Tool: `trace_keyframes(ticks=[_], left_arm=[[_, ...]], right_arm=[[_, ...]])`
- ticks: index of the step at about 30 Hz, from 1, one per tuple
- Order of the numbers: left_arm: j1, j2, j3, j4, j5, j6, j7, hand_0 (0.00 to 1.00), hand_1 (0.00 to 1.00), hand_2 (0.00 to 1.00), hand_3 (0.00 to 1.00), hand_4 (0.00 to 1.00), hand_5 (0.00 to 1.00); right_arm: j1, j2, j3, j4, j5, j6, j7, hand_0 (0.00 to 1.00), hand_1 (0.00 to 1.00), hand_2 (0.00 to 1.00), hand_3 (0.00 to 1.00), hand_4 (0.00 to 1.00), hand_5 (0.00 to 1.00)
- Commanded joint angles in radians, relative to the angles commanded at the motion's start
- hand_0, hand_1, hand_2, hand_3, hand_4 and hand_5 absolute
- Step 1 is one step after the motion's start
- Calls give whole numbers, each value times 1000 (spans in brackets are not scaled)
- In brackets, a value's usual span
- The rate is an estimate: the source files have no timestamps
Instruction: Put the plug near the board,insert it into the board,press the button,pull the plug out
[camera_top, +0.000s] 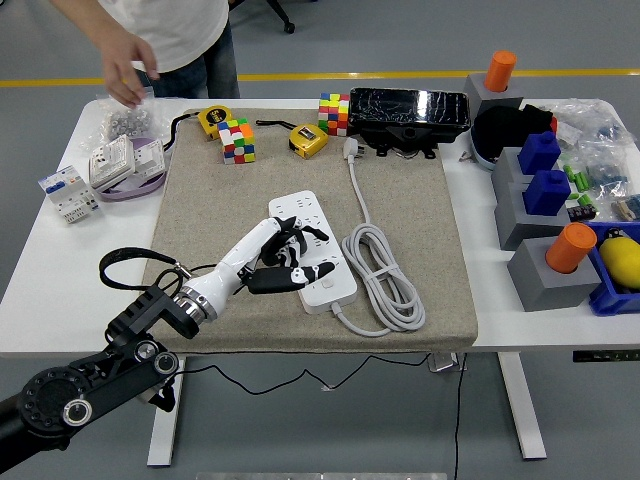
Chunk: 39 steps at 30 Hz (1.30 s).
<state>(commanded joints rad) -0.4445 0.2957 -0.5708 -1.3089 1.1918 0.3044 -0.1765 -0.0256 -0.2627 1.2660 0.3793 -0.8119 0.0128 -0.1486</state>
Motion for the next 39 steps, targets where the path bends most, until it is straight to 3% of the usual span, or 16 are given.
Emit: trace_keyframes(ticks=[11, 12, 13, 17, 18, 20, 23, 24, 39], left_arm=[[1, 0, -2, -8, 34, -15, 31, 169, 146, 242, 599, 843, 351], [1, 0, -2, -10, 47, -20, 42, 106, 80, 176, 626, 836, 314], [1, 1, -2, -13, 57, -24, 51, 106, 80, 176, 626, 836, 314], [-2, 2, -5, -30, 175, -87, 154, 106, 80, 176, 626, 836, 314], [-3, 2, -5, -34, 201, -102, 178, 84, 71, 134, 749, 821, 209], [-4, 2, -4, -42, 272, -142, 241, 84, 71, 134, 749, 821, 209], [-2, 2, -2, -46, 319, -173, 294, 84, 71, 134, 749, 821, 209], [-2, 2, -1, -46, 325, -178, 303, 79, 69, 131, 813, 828, 216], [-14, 4, 32, -24, 334, -188, 329, 78, 68, 131, 772, 822, 242]], right_arm=[[0, 0, -1, 2, -1, 1, 0, 574, 631, 614, 546, 886, 419], [0, 0, -1, 2, -1, 1, 0, 574, 631, 613, 546, 886, 418], [0, 0, 0, 2, -1, 1, 0, 574, 631, 613, 546, 886, 418], [0, 0, 2, 1, -1, 1, -1, 574, 631, 613, 546, 886, 418], [0, 0, 2, 1, -1, 0, -1, 574, 631, 613, 546, 886, 419], [1, -1, 1, 2, -1, 1, -1, 574, 631, 613, 546, 886, 419], [2, -1, 0, 3, -1, 1, 0, 574, 631, 613, 546, 886, 419], [3, -1, -1, 3, -1, 1, 0, 574, 631, 613, 546, 886, 419], [7, -7, -9, 3, 1, 1, 0, 574, 630, 613, 546, 886, 419]])
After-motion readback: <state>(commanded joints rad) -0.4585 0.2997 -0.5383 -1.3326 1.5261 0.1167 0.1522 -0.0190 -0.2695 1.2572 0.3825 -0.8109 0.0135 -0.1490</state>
